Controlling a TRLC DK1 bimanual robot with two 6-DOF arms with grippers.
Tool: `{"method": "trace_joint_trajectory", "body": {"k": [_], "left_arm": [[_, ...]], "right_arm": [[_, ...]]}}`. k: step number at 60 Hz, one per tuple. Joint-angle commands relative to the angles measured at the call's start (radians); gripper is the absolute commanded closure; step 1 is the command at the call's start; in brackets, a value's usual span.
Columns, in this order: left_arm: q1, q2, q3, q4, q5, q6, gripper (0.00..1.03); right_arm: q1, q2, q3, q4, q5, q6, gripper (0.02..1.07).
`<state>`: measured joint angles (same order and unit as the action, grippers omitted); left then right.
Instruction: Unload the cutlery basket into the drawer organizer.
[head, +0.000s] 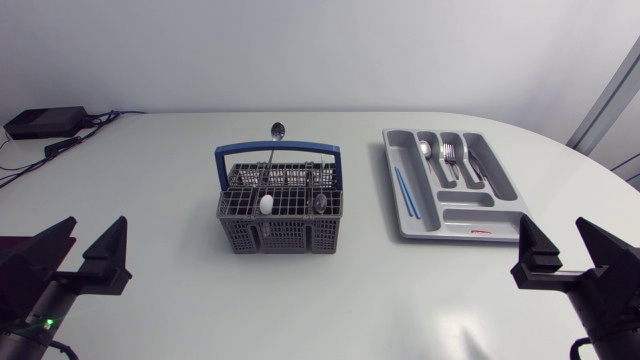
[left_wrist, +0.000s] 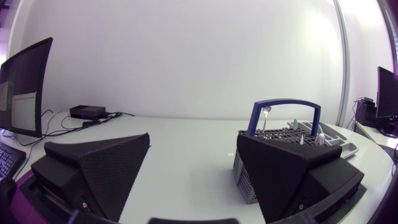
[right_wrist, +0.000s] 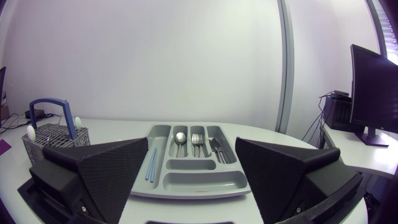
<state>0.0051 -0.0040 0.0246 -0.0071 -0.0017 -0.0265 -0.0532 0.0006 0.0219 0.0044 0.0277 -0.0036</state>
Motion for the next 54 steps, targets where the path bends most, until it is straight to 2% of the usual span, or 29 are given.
{"method": "trace_joint_trajectory", "body": {"k": [1,27,39,45,54], "left_arm": [[0.004,-0.010,-0.023,-0.001,0.000,-0.015,0.05],[0.007,-0.011,-0.022,0.019,0.000,-0.015,0.05],[0.001,-0.004,0.058,0.018,0.000,-0.015,0.05],[-0.016,0.072,0.136,0.016,0.000,-0.016,0.06],[-0.076,0.311,0.302,-0.033,0.000,-0.020,0.06]], "right_arm": [[0.009,-0.007,-0.023,-0.001,-0.002,0.002,0.06],[0.009,-0.008,-0.025,0.012,0.005,0.001,0.06],[0.021,-0.008,0.016,0.005,0.005,-0.006,0.06],[0.050,-0.005,0.058,-0.011,0.017,-0.006,0.06],[0.073,0.044,0.125,-0.021,0.026,-0.006,0.07]]}}
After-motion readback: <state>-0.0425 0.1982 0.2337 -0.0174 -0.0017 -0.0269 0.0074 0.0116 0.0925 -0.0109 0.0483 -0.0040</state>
